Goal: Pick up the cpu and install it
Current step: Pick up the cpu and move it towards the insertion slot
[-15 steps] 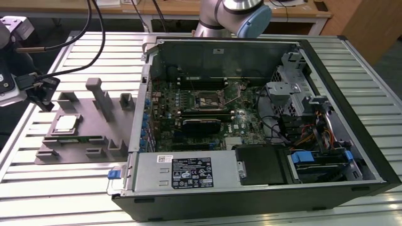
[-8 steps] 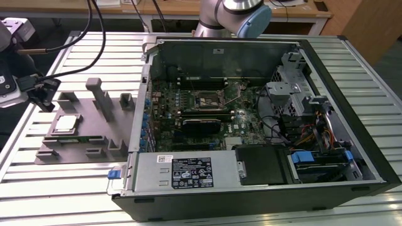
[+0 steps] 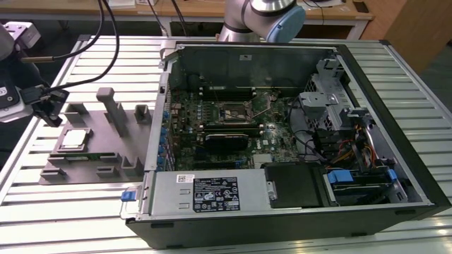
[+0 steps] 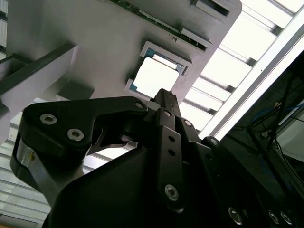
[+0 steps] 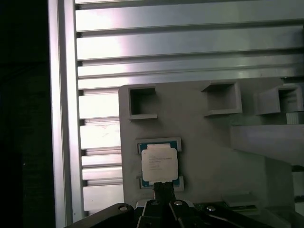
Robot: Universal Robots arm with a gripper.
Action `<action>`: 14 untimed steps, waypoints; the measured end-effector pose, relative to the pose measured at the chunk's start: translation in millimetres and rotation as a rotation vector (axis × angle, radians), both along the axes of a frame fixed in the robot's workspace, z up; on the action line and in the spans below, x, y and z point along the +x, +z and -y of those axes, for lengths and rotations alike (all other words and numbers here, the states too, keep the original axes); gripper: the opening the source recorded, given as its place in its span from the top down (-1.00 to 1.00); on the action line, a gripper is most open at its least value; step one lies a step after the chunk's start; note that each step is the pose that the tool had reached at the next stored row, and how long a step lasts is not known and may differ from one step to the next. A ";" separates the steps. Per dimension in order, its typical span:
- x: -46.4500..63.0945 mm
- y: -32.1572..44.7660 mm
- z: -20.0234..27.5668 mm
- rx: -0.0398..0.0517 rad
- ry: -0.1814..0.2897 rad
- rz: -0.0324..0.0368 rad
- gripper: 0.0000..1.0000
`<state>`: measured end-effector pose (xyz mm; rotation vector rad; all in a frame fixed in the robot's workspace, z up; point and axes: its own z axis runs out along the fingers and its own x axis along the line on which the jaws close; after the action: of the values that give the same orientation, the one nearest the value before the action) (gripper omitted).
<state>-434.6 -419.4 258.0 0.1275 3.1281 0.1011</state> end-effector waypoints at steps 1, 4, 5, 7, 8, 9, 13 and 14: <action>0.0 -0.4 0.0 0.0000 0.000 0.0001 0.79; 0.0 -1.2 0.0 -0.0001 0.000 0.0000 0.79; 0.0 -1.6 0.0 0.0000 0.000 0.0000 0.79; 0.0 -2.2 0.0 -0.0001 0.000 0.0001 0.79; 0.0 -2.5 0.0 -0.0001 0.000 0.0000 0.79; 0.0 -2.7 0.0 -0.0001 0.000 0.0000 0.79; 0.0 -3.9 0.0 -0.0001 0.000 0.0001 0.79; 0.0 -4.2 0.0 -0.0001 0.000 0.0002 0.79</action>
<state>-434.6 -419.5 253.8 0.1274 3.1279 0.1010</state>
